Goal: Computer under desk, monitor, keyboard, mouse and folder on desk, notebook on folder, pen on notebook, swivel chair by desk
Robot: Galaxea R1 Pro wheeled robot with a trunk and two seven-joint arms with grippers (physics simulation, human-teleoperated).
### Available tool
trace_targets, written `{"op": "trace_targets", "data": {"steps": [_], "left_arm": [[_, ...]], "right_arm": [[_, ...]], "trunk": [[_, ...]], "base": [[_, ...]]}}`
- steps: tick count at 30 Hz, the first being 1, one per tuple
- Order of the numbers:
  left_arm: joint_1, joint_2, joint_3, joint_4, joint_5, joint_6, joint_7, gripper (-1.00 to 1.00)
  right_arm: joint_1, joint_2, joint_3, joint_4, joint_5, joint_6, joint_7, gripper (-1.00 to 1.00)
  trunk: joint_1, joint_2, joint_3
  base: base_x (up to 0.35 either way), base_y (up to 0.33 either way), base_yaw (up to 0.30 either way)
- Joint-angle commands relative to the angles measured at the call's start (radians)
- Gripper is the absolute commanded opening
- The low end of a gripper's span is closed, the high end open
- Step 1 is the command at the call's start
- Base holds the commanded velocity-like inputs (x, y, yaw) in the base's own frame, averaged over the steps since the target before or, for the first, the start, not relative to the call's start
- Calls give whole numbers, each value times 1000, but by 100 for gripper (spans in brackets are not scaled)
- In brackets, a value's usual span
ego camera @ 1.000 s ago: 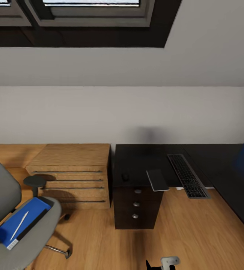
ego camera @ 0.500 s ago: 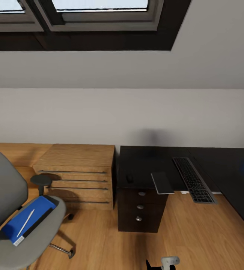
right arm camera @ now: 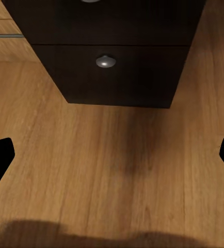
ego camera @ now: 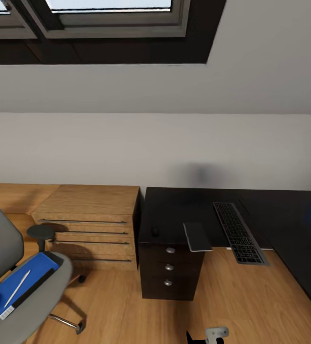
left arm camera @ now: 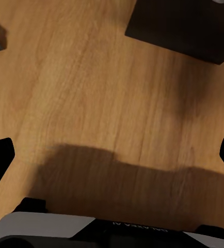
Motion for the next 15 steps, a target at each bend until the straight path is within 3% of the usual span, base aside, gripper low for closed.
{"op": "trace_targets", "data": {"steps": [1,15], "left_arm": [[-1,0,-9,0,4,-4,7,100],[-1,-2,-10,1,4,-5,7,100]], "right_arm": [[-1,0,2,2,-11,-4,8,100],[-1,0,2,2,-11,-4,8,100]], "trunk": [[0,-1,-1],[0,-1,-1]], "base": [[6,-59,0],[1,-13,0]]}}
